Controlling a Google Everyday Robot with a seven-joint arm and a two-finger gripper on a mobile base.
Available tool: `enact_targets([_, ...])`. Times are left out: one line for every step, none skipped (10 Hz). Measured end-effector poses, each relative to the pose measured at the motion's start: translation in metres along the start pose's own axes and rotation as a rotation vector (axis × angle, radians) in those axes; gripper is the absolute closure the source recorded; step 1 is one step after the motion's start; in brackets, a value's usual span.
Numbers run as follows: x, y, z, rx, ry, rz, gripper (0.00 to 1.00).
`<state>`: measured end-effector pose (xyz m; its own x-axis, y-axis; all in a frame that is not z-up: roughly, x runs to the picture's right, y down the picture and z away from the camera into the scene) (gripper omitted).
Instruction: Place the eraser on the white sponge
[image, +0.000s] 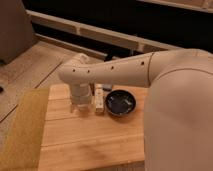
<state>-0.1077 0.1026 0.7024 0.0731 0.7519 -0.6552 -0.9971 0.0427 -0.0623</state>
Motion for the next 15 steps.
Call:
enact_targets([0.0, 0.0, 0.0, 0.0, 0.0, 0.0, 0.35])
enact_targets([0.0, 0.0, 0.0, 0.0, 0.0, 0.0, 0.35])
enact_targets([0.0, 0.0, 0.0, 0.0, 0.0, 0.0, 0.35])
enact_targets([0.0, 0.0, 0.001, 0.001, 0.002, 0.0, 0.35])
enact_targets([0.0, 0.0, 0.001, 0.0, 0.002, 0.0, 0.35])
enact_targets([0.0, 0.0, 0.001, 0.0, 0.002, 0.0, 0.35])
enact_targets([0.0, 0.0, 0.001, 0.0, 0.002, 0.0, 0.35])
enact_targets([0.0, 0.0, 0.001, 0.0, 0.002, 0.0, 0.35])
enact_targets([0.0, 0.0, 0.001, 0.0, 0.002, 0.0, 0.35])
enact_targets([0.0, 0.0, 0.001, 0.001, 0.002, 0.0, 0.35])
enact_targets([0.0, 0.0, 0.001, 0.003, 0.001, -0.002, 0.35])
enact_targets([-0.007, 0.001, -0.004, 0.006, -0.015, -0.004, 0.35])
enact_targets([-0.023, 0.001, -0.011, 0.004, -0.048, -0.016, 0.35])
enact_targets([-0.046, -0.001, -0.019, -0.011, -0.086, -0.032, 0.35])
enact_targets([-0.067, -0.003, -0.025, -0.028, -0.123, -0.045, 0.35])
